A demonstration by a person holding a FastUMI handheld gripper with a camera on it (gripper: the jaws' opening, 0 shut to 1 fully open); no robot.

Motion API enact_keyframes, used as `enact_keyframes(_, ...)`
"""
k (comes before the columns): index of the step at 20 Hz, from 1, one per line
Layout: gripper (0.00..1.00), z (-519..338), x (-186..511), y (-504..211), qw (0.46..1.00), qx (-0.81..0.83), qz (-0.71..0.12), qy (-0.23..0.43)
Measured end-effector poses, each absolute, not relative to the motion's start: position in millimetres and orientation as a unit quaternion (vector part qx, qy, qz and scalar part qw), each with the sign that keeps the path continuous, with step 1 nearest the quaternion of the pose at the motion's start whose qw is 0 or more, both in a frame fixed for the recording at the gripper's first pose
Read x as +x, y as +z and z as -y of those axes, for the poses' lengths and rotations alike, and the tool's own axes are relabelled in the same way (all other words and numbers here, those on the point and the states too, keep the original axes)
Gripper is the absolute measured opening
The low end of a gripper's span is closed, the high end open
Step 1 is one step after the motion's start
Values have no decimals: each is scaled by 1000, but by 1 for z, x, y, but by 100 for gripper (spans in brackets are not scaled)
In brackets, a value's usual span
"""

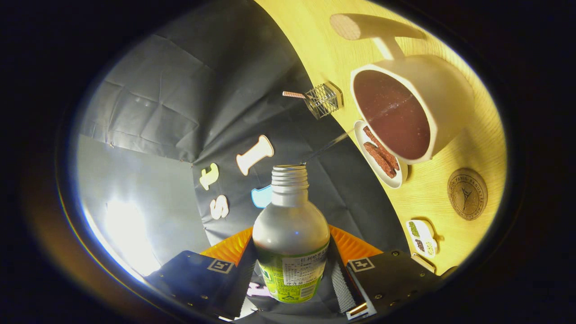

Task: Take the bottle from table, then pour the juice into the cup, finally place the bottle on the coaster

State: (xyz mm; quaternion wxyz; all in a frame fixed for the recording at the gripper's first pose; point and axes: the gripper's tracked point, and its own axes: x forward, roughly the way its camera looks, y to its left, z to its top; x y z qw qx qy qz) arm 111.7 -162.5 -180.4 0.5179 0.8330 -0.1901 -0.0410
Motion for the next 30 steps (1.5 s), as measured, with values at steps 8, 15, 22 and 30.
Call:
enact_keyframes(8,77,158,105,-189,524,829,192,-44)
enact_keyframes(15,77,153,106,-199,522,832,181,-49)
enact_keyframes(22,77,148,107,-200,529,829,176,-44)
enact_keyframes(30,77,144,103,-201,535,827,168,-41)
